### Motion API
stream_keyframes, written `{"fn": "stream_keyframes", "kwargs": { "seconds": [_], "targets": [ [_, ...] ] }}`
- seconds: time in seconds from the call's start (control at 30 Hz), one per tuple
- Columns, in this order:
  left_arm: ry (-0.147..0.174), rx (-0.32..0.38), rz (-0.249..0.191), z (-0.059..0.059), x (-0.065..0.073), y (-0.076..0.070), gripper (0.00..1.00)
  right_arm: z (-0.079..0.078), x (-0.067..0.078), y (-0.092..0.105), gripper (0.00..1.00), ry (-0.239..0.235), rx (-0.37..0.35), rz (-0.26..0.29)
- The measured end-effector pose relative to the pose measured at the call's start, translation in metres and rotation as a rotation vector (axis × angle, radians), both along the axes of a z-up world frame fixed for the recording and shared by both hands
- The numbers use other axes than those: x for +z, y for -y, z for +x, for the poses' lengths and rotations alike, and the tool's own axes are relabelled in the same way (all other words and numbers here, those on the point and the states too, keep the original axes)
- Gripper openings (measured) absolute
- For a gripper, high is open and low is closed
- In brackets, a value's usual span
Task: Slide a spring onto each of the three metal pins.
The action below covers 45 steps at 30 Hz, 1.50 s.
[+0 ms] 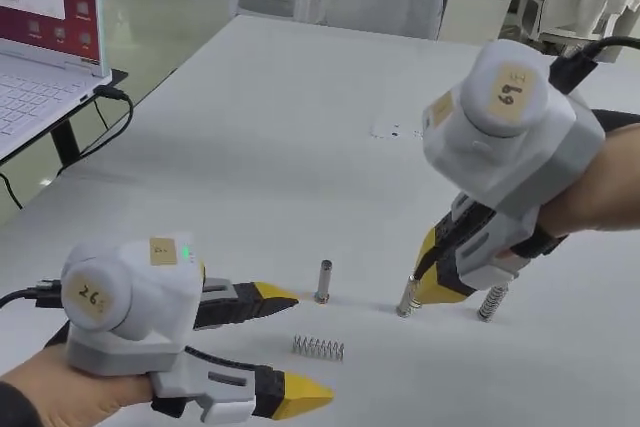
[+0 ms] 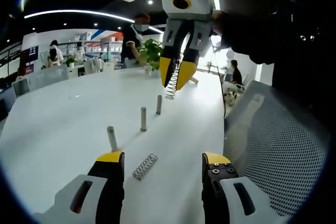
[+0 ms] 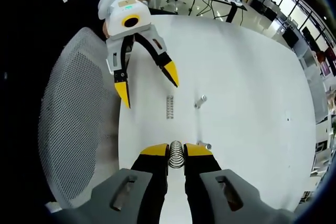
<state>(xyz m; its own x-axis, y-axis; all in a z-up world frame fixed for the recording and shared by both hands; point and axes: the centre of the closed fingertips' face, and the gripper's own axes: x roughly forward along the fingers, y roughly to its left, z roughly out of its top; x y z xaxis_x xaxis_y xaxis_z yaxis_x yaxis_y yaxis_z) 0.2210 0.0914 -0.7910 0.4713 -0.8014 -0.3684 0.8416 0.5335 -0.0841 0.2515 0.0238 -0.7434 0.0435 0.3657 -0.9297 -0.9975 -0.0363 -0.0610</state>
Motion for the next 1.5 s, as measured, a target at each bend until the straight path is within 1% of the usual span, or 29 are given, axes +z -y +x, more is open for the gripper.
{"fn": "stream_keyframes", "kwargs": {
  "seconds": [0.3,0.4,0.47,0.77,0.87,1.0,1.13,1.33,1.5],
  "targets": [
    [-0.001,0.025,-0.001,0.002,-0.003,-0.005,0.58,0.014,0.003,0.004,0.09,0.014,-0.022,-0.013],
    [-0.002,0.031,-0.002,0.002,-0.004,-0.007,0.59,0.019,0.002,0.005,0.09,0.022,-0.028,-0.019],
    [-0.002,0.035,-0.002,0.002,-0.004,-0.007,0.6,0.022,0.001,0.005,0.09,0.019,-0.032,-0.021],
    [-0.001,0.046,-0.004,0.0,-0.006,-0.007,0.62,0.035,-0.008,0.005,0.09,0.025,-0.049,-0.043],
    [-0.002,0.049,-0.005,0.0,-0.006,-0.007,0.63,0.041,-0.014,0.005,0.09,0.026,-0.055,-0.058],
    [-0.002,0.055,-0.007,0.0,-0.006,-0.008,0.64,0.046,-0.018,0.005,0.09,0.017,-0.065,-0.067],
    [-0.004,0.058,-0.009,0.0,-0.006,-0.009,0.64,0.049,-0.022,0.005,0.09,0.018,-0.066,-0.076],
    [-0.005,0.057,-0.011,-0.001,-0.006,-0.009,0.63,0.053,-0.029,0.005,0.09,0.007,-0.073,-0.088],
    [-0.006,0.058,-0.015,-0.002,-0.005,-0.009,0.63,0.055,-0.032,0.005,0.09,-0.004,-0.078,-0.094]
  ]
}}
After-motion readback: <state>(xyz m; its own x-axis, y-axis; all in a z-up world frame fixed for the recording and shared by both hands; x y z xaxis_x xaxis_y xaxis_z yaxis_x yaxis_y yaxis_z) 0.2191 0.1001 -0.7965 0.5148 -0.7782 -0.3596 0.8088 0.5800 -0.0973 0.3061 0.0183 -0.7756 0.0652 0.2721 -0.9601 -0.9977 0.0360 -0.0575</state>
